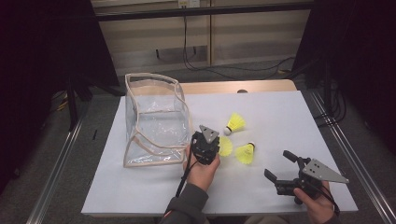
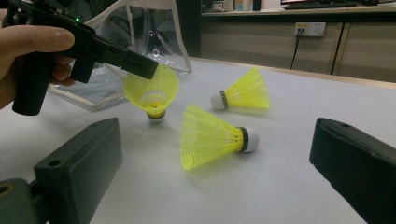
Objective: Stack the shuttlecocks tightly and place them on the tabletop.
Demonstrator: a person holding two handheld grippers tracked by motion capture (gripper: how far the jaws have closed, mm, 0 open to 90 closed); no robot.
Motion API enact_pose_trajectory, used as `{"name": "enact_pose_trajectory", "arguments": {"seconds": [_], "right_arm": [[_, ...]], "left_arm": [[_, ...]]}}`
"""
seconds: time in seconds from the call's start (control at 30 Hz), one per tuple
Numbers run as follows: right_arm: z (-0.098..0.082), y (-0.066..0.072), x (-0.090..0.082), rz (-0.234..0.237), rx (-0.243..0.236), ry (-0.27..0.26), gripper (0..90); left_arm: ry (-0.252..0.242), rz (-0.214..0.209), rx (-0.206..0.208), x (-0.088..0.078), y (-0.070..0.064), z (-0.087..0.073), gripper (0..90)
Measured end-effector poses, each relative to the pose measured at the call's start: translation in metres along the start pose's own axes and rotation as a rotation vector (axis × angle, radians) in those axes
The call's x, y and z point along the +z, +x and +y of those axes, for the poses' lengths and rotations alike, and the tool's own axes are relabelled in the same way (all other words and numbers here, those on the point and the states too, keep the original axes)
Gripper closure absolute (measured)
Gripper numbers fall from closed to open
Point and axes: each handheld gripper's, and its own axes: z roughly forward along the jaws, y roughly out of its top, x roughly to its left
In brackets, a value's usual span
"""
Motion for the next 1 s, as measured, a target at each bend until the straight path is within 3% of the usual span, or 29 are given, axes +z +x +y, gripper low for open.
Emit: {"name": "enact_pose_trajectory", "arguments": {"seconds": [0.5,0.7,1.0], "right_arm": [[0.000,0.000,-0.001,0.000,-0.004,0.001,1.9],[0.000,0.000,-0.001,0.001,-0.004,0.000,1.9],[0.001,0.000,-0.001,-0.003,-0.004,-0.002,1.9]], "left_arm": [[0.005,0.014,-0.031,0.001,0.005,0.016,89.7],[-0.009,0.005,-0.051,0.004,0.002,0.031,89.6],[-0.005,-0.003,-0.093,0.020,-0.003,0.045,89.5]]}}
